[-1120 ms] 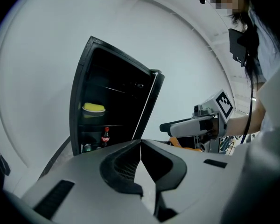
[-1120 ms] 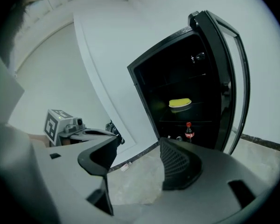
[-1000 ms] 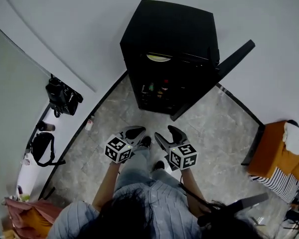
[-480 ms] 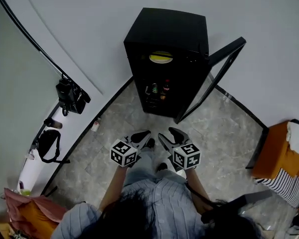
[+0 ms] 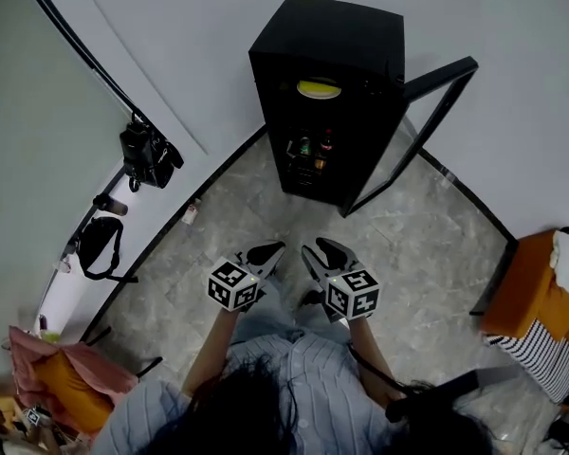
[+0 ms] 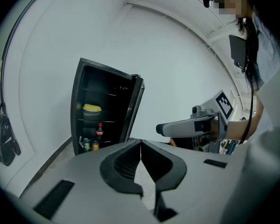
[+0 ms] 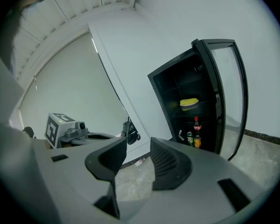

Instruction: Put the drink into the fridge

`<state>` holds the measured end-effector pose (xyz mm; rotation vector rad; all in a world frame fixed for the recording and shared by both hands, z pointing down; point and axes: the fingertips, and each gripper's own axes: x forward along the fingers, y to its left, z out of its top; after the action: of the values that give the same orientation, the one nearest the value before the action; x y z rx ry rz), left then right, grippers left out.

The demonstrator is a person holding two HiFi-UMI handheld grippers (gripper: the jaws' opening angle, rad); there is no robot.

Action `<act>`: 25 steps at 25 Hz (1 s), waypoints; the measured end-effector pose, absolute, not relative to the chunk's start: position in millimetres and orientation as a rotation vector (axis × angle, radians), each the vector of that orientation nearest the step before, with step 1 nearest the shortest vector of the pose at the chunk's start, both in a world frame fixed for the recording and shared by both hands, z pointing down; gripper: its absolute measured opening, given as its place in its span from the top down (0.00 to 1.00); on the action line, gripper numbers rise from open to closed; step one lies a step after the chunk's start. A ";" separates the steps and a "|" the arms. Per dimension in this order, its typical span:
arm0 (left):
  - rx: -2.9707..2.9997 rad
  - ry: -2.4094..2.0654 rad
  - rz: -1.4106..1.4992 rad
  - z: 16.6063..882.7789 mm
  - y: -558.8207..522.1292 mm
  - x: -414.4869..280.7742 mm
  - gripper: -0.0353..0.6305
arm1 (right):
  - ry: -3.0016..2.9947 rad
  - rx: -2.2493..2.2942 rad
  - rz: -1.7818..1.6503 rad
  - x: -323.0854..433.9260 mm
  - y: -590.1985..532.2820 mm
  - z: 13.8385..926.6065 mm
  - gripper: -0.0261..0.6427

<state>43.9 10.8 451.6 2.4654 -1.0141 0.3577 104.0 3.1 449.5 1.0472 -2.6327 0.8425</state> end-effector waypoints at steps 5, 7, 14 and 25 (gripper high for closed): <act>2.477 -0.972 0.367 452.6 22.5 46.8 0.93 | -2.617 1.070 0.875 104.7 15.2 452.7 0.72; 2.489 -0.954 0.373 452.8 26.2 45.1 0.93 | -2.613 1.087 0.875 102.9 17.9 453.1 0.72; 2.524 -0.902 0.372 447.4 42.6 18.5 0.93 | -2.591 1.133 0.842 74.7 34.2 448.8 0.75; 2.612 -0.837 0.382 434.3 96.8 -65.1 0.93 | -2.579 1.234 0.840 -11.3 91.9 444.2 0.79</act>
<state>-65.1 96.8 434.3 2.6115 -0.8367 0.3816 -11.3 91.9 444.2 1.2344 -2.5786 0.8398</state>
